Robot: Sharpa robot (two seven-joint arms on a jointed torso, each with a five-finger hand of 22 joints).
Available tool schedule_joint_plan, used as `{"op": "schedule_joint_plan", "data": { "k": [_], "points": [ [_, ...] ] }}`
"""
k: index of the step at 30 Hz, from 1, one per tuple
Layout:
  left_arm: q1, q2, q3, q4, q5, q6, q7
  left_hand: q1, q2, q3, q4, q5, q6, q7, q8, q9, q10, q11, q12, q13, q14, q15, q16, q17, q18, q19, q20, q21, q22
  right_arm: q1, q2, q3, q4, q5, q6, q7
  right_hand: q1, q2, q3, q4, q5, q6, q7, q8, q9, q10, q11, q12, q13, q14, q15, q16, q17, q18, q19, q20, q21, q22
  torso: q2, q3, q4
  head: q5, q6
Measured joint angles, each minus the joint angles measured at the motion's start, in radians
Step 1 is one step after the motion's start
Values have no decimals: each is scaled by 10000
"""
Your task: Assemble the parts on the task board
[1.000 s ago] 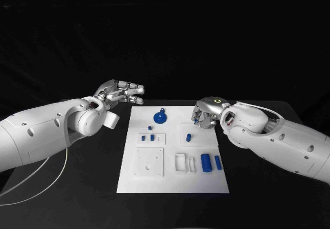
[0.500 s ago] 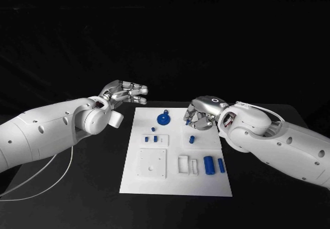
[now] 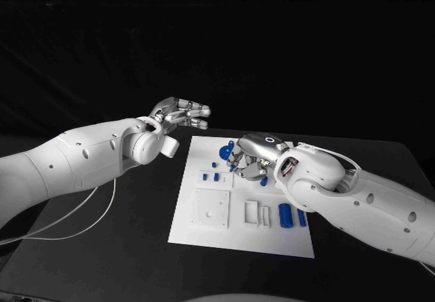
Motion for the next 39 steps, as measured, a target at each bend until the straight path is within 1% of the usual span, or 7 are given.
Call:
{"op": "schedule_joint_plan", "data": {
  "k": [4, 8, 9, 11, 22, 29, 39],
  "points": [
    [-12, 190, 4, -206, 3, 0, 33, -40, 40, 0, 0, 0, 1, 0, 0, 0, 0, 0, 0, 0, -87, 14, 0, -17, 0, -90, 17, 0, -51, -97, 252, -191, -81, -98, -9, 16, -54, 51, -44, -44, 0, -6, 5, -2, -1, 0, -1, -9, 1, 0, 0, 1, -40, 2, 127, -15, -270, 253, -50, -19, 10, 148, -95],
    [-24, 376, 4, -355, 4, 11, 58, -40, 40, 0, 0, 0, 1, 1, 0, 0, 0, 0, 0, 0, -87, 15, 0, -17, 1, -89, 17, 0, -76, -216, 429, -349, -162, -180, -9, 46, -107, -2, -13, -75, -1, -8, 7, -3, -2, 2, -4, -10, 2, 0, 0, 1, -40, 2, 144, -2, -319, 340, -65, -27, 35, 229, -148],
    [-25, 418, 3, -386, 4, 15, 62, -40, 40, 0, 0, 0, 1, 1, 0, 0, 0, 0, 0, 0, -87, 15, 0, -17, 1, -89, 17, 0, -80, -253, 488, -412, -203, -203, -8, 52, -120, -15, -13, -76, 0, -8, 7, -3, -2, 72, -74, -13, 2, 0, 1, 1, -40, 2, 145, -2, -320, 362, -65, -27, 36, 248, -155],
    [-28, 469, 3, -418, 4, 22, 67, -40, 40, 0, 0, 0, 2, 2, 0, 0, 0, 0, 0, 0, -87, 15, 0, -27, 1, -89, 17, 0, -102, -315, 574, -491, -259, -238, -8, 61, -120, -15, -13, -76, 26, -9, 7, -3, -2, 72, -74, -16, 2, 0, 0, 1, -40, 4, 145, -2, -320, 398, -65, -29, 38, 291, -189],
    [-33, 610, 1, -491, -1, 80, 79, -40, 40, 0, 0, 0, 5, 5, 0, 0, 1, 0, 0, 0, -125, 53, 0, -26, 1, -89, 17, 0, -144, -574, 790, -779, -407, -445, 5, 79, -133, -28, -14, -76, 38, -10, 8, -8, -8, 121, -124, -38, 2, 0, 1, 1, -39, 9, 146, 0, -406, 494, -62, -20, 35, 520, -330],
    [-34, 603, 1, -505, -2, 123, 74, -39, 40, 0, 0, 0, 5, 5, 0, 0, 1, 0, 0, 0, -160, 18, 0, -26, 1, -88, 17, 0, -178, -676, 708, -855, -388, -585, 45, 67, -129, -25, 4, -115, 38, 21, -23, -10, -5, 120, -125, 3, 1, -1, 2, 0, -50, 10, 146, 2, -474, 576, -61, -14, 21, 577, -384],
    [-34, 584, 0, -518, -3, 174, 55, -39, 40, 0, 0, 0, 5, 6, 0, 0, 1, -1, 0, 0, -160, 18, 0, -26, 0, -88, 17, 0, -220, -826, 668, -882, -370, -747, 141, 32, -112, -11, 4, -115, 85, 21, -25, 0, 1, 119, -125, 3, -3, -1, 2, 0, -50, 10, 198, -17, -553, 702, -57, -8, 20, 582, -447]
  ]
}}
